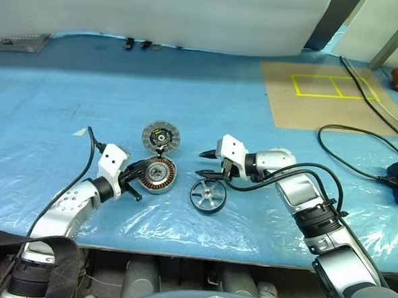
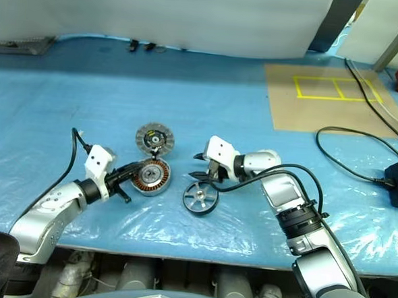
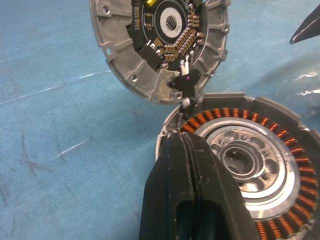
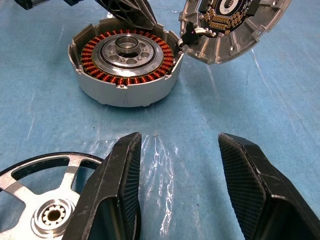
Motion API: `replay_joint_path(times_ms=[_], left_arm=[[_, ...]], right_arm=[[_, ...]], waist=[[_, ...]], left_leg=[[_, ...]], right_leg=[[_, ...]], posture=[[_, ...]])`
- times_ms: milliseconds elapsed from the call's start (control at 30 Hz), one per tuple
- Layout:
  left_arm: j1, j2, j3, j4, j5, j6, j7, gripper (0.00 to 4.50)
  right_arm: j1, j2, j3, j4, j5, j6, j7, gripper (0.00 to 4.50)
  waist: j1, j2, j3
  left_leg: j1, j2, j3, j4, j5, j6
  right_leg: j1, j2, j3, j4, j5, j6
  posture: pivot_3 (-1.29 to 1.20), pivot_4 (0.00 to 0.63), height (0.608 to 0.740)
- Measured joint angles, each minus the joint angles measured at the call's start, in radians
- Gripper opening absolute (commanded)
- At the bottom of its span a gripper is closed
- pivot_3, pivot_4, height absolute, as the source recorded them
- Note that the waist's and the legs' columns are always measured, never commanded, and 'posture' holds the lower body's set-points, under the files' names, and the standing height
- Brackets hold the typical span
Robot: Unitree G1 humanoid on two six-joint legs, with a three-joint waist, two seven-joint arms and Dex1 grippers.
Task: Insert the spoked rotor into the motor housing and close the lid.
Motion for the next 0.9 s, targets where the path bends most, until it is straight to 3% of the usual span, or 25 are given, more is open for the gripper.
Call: replay_joint_path(times_ms=[900], left_arm=[[-0.032, -0.028, -0.061, 0.005, 0.042, -0.015, 0.003, 0.01]], right_arm=[[-0.002, 0.002, 0.000, 0.010, -0.004, -0.008, 0.002, 2.49]], waist=[[0.001, 0.000, 0.000]], left_leg=[[0.000, 0.000, 0.000, 0.000, 0.000, 0.000]], right_leg=[[0.000, 0.000, 0.000, 0.000, 0.000, 0.000]], posture=[[0.00, 0.150, 0.740]])
